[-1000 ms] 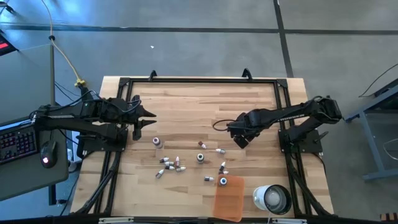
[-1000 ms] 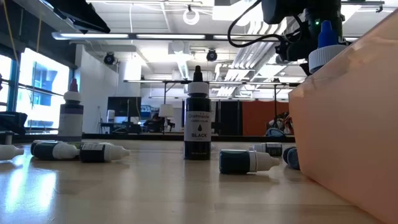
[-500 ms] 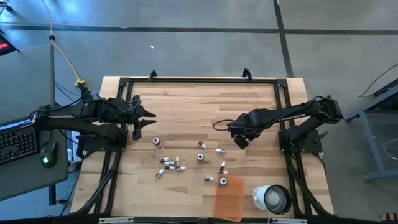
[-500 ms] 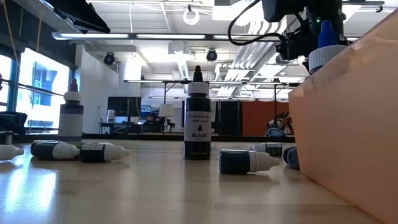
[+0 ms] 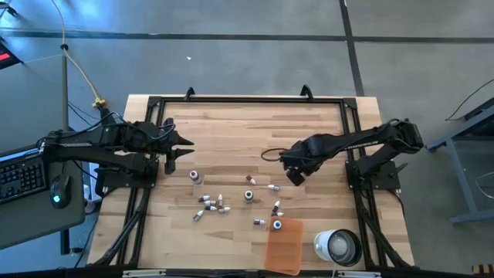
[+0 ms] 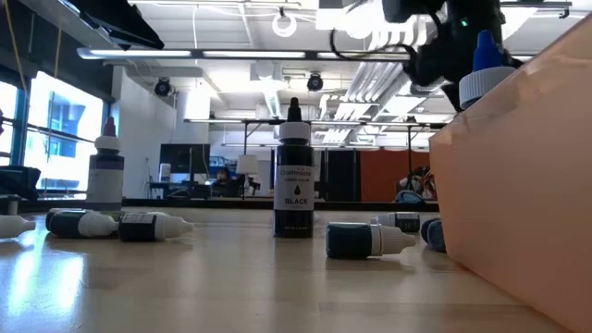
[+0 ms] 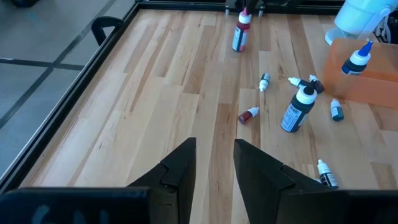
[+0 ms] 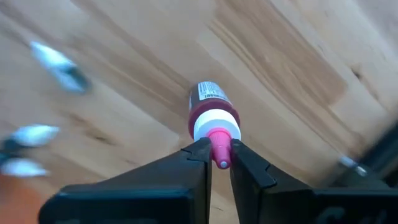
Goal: Pick & Place food coloring
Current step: Put the large pink food coloring bottle into the orange bin
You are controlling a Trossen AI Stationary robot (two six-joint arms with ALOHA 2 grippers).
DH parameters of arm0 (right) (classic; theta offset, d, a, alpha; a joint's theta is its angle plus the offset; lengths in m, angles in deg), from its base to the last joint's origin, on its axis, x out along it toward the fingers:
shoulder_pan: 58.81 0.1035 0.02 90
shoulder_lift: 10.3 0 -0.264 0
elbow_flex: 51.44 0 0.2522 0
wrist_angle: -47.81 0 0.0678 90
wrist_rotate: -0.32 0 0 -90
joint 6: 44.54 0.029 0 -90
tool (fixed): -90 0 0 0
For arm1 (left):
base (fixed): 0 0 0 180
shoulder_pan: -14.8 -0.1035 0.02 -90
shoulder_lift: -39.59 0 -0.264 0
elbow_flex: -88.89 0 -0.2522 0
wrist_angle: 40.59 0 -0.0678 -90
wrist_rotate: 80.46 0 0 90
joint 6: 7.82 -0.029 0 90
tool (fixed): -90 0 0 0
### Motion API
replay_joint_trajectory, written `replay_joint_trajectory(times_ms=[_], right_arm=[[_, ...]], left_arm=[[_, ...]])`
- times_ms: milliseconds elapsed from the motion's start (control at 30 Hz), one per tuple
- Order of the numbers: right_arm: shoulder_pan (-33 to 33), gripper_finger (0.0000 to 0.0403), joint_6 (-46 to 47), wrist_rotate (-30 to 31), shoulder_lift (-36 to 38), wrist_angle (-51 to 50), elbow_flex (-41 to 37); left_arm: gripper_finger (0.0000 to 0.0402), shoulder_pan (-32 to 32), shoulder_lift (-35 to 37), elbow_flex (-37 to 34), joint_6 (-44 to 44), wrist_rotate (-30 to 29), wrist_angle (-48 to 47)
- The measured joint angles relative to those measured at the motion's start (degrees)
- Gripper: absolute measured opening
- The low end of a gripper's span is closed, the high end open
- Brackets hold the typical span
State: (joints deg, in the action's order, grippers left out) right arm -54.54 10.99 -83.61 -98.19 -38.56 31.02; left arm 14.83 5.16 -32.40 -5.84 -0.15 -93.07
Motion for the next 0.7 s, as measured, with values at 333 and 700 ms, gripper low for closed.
replay_joint_trajectory(times_ms=[333,700], right_arm=[[4.1,0.0031,1.7,-8.1,0.2,-0.1,13.6],[21.4,0.0031,17.6,-8.0,0.2,10.3,17.5]], left_arm=[[0.0108,0.0,0.0,0.0,0.0,0.0,0.0],[0.0108,0.0,0.0,0.0,0.0,0.0,0.0]])
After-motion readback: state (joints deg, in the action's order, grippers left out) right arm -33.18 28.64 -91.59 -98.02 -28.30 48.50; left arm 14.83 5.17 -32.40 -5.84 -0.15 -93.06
